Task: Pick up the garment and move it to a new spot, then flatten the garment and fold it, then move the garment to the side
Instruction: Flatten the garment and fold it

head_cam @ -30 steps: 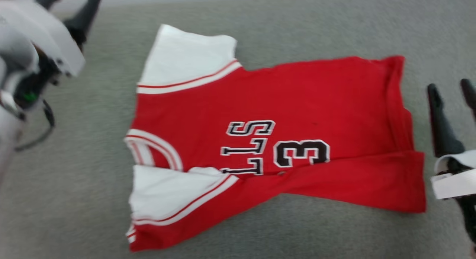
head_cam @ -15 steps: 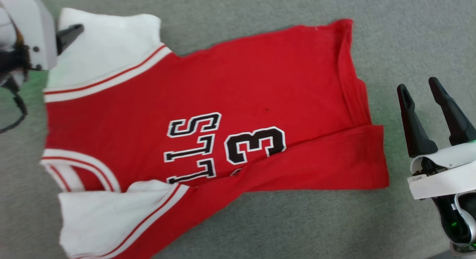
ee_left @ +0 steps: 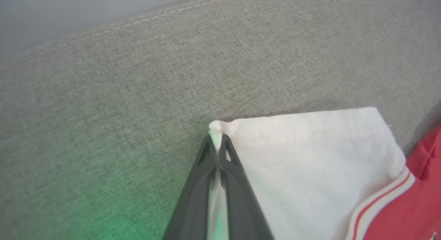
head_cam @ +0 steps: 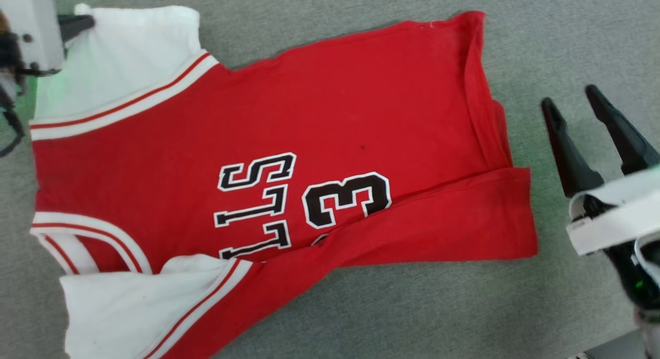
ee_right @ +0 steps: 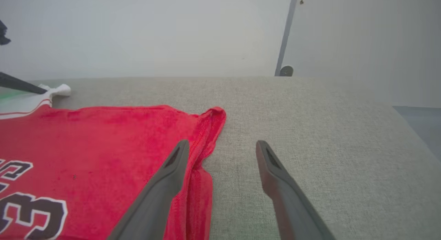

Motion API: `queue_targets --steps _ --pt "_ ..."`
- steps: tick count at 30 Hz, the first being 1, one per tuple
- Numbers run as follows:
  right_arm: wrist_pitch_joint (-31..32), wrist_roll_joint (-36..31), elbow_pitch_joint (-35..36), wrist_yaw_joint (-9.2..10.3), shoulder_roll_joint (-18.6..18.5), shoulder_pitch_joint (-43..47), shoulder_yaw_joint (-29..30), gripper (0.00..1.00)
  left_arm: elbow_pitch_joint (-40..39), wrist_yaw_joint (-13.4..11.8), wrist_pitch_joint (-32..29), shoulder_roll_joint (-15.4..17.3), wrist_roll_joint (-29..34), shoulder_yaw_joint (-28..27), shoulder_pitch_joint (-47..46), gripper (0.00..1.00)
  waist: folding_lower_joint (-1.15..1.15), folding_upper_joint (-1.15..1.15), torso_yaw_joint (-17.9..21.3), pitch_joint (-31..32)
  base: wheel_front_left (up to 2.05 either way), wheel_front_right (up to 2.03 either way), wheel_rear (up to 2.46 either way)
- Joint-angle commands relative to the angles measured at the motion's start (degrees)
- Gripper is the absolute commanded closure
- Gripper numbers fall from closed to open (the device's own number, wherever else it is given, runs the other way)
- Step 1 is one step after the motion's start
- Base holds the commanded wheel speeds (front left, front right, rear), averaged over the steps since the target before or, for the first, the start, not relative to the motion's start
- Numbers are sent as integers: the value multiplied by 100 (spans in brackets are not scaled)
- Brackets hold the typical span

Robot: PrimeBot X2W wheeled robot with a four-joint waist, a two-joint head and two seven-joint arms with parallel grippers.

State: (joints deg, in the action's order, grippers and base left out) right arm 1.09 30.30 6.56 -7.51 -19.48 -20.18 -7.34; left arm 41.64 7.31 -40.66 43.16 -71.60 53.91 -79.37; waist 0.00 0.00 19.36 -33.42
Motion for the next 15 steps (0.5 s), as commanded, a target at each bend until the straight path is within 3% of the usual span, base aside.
queue_targets --steps 1,8,15 --pt "318 -11 -26 4 -151 -242 -115 0 -12 25 -18 -142 -30 187 228 100 0 0 -82 -7 0 0 0" --pt "2110 457 -432 4 -394 -1546 -530 0 -244 25 184 -342 -186 346 69 100 0 0 -420 -25 0 0 0" --pt "3858 1027 -1489 5 -568 -2869 -694 0 -398 22 460 -504 -441 440 39 100 0 0 -752 -5 0 0 0"
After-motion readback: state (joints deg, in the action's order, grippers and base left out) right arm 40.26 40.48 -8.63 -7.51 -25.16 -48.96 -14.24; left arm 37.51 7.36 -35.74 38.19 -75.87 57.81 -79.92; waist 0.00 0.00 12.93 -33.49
